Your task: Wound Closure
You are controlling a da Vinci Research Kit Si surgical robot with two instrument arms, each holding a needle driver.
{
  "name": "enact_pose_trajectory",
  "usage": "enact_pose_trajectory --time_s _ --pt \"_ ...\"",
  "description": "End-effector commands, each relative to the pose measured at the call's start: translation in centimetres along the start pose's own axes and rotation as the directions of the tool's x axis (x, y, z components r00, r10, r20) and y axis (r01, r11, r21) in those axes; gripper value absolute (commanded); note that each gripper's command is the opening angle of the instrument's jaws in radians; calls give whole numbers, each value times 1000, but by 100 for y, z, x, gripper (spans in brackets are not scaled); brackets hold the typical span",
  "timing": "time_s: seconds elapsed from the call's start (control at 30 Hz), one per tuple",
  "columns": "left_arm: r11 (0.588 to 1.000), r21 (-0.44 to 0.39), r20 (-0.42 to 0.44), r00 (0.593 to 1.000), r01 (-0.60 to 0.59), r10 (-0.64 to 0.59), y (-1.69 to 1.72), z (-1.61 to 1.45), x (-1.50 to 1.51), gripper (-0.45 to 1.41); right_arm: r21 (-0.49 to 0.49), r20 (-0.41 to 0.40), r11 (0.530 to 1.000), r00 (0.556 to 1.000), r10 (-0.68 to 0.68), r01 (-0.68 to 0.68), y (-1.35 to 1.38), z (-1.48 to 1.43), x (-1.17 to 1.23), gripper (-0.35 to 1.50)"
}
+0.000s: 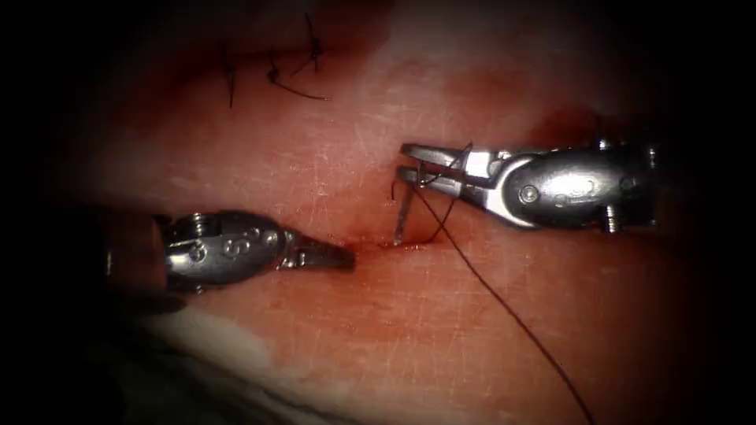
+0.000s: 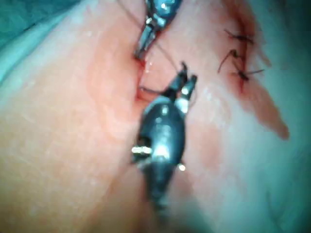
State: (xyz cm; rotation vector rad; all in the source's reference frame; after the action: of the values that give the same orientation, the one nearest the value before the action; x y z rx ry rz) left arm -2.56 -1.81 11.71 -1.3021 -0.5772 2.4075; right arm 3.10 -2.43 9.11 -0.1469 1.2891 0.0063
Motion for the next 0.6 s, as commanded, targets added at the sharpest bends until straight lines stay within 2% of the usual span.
enact_pose_trajectory --time_s 0.03,0.23,0.5,0.6 --pt "1000 -3 0 1000 1 -1 2 9 -5 -45 2 -2 1000 1000 6 -6 -4 8 -5 -35" --pt "1000 -4 2 1000 3 -3 10 9 -3 -45 0 4 998 998 59 -59 -4 10 -5 -35" --pt "1000 -5 -4 1000 9 -9 30 10 24 -45 21 6 984 984 177 -177 -1 10 -7 -35" --pt "1000 0 -3 1000 9 -9 39 18 25 -45 21 9 982 982 190 -190 1 10 -7 -35"
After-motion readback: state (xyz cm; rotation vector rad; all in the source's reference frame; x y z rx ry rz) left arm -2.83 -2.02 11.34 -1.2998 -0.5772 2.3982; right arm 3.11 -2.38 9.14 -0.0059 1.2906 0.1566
